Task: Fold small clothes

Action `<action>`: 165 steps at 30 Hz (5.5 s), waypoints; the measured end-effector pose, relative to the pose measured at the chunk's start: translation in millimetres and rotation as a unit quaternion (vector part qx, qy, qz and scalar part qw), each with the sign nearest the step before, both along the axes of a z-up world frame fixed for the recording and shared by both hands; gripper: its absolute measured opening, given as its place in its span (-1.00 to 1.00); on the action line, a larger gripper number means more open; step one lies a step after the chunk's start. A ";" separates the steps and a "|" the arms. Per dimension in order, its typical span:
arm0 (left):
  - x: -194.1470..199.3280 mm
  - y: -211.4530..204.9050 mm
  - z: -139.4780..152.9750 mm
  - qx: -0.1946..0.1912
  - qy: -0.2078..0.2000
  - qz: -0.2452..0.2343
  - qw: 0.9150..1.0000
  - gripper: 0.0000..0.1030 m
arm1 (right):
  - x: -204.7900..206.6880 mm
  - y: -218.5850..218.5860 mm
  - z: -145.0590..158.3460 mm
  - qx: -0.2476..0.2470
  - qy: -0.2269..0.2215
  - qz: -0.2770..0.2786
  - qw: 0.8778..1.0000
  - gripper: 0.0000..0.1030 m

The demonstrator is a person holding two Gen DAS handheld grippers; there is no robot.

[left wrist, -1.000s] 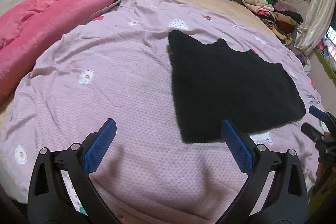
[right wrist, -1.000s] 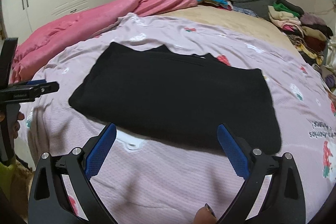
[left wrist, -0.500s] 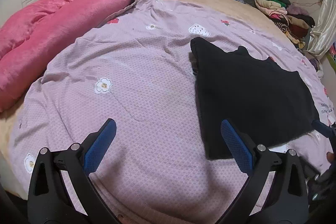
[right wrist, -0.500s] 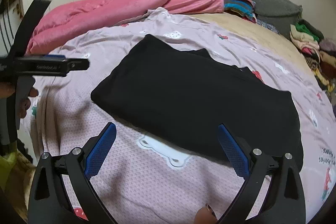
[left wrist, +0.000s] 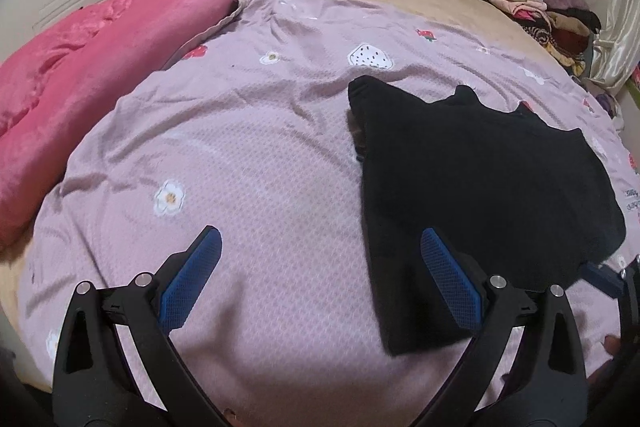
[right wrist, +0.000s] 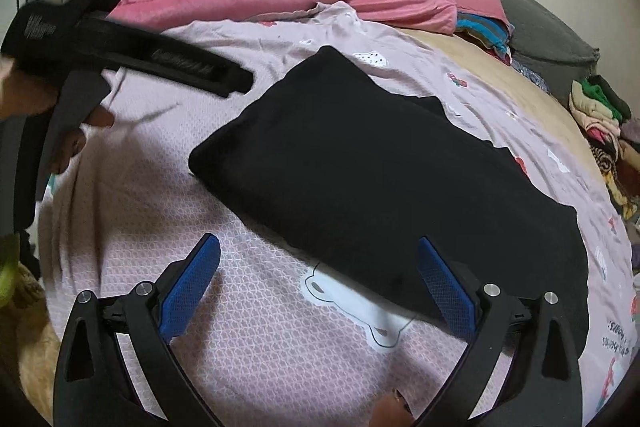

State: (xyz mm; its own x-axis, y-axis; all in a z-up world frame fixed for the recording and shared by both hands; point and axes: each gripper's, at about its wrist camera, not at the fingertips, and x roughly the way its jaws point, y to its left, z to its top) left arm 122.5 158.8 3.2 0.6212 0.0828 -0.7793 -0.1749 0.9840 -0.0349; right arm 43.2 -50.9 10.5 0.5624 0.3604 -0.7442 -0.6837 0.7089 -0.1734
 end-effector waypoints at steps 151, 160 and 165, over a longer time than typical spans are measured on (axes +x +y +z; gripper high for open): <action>123.1 -265.4 28.6 -0.149 0.058 -0.191 0.968 -0.50 | 10.6 -196.7 22.1 0.234 -0.023 -0.223 0.946 -0.69; 132.0 -282.7 18.2 -0.153 0.067 -0.202 0.965 -0.39 | 18.2 -212.1 11.1 0.274 0.020 -0.243 0.931 -0.69; 139.4 -292.9 9.5 -0.176 0.078 -0.205 0.960 -0.20 | 23.4 -223.6 2.3 0.303 0.052 -0.253 0.917 -0.68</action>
State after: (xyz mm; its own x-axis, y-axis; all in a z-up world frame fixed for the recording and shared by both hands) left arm 261.9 -134.1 12.7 0.4180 -0.4297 -0.8004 0.1942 0.9030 -0.3833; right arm 66.6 -274.5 12.8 0.7096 0.4384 -0.5517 -0.2315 0.8845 0.4051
